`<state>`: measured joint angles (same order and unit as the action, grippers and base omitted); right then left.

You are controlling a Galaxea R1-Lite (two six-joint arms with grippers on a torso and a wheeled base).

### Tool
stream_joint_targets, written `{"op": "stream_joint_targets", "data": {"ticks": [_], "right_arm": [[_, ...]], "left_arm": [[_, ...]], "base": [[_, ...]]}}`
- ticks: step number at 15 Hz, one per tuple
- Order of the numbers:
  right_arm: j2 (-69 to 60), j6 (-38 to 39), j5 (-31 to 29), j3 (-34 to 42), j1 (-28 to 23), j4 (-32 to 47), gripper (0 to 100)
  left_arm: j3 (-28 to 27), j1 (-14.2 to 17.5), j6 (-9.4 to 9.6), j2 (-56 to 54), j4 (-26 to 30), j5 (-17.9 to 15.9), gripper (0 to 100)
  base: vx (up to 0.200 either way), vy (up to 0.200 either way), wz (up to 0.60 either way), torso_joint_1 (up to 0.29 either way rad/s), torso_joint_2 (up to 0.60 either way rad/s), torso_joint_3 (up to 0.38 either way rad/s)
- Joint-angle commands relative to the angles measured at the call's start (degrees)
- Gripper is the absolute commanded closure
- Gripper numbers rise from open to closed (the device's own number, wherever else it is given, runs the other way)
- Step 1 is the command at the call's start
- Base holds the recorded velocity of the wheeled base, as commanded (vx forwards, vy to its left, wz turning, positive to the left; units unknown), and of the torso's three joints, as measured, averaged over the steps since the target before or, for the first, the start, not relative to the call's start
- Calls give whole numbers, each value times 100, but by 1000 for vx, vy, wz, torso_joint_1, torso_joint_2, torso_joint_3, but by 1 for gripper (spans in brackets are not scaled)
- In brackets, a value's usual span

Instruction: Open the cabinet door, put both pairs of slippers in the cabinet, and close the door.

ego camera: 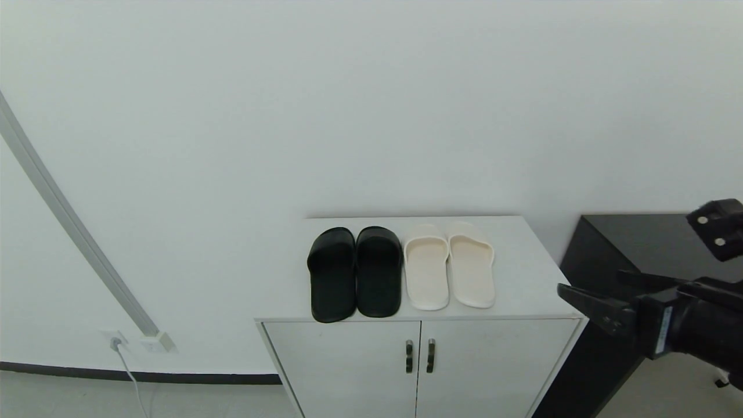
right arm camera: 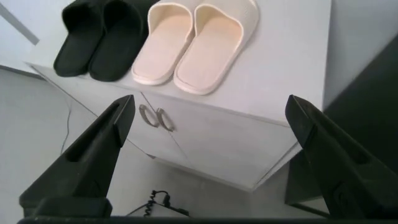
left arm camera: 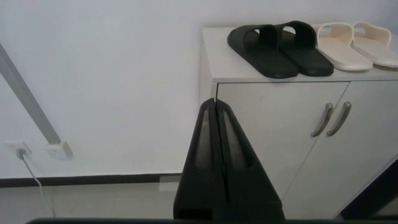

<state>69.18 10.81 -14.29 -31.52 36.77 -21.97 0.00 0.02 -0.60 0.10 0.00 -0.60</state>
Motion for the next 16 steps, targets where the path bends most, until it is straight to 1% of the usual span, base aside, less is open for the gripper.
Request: {"op": "stream_joint_targets", "data": {"ticks": [1, 5, 7, 8, 10, 12, 16], "right_arm": [[895, 360, -470, -504, 674, -1, 0], [1915, 518, -918, -1286, 1219, -18, 0], [2354, 659, -1146, -1558, 1368, -132, 0], [2697, 756, -1278, -1690, 1386, -352, 0], [3224, 756, -1586, -1884, 1307, -756, 0], [3884, 756, -1929, -2226, 1025, -1099, 0], [4675, 756, -1981, -2806, 735, -1257, 0]], "left_arm": [[0, -2, -2, -1, 0, -2, 100], [0, -2, -2, -1, 0, -2, 100], [0, -2, -2, -1, 0, -2, 100], [0, -2, -2, -1, 0, -2, 100], [0, -2, 7, -1, 0, -2, 100], [0, -2, 7, -1, 0, -2, 100], [0, -2, 7, -1, 0, -2, 100]], "base": [[0, 0, 0, 0, 0, 0], [0, 0, 0, 0, 0, 0], [0, 0, 0, 0, 0, 0], [0, 0, 0, 0, 0, 0], [0, 0, 0, 0, 0, 0], [0, 0, 0, 0, 0, 0], [0, 0, 0, 0, 0, 0]]}}
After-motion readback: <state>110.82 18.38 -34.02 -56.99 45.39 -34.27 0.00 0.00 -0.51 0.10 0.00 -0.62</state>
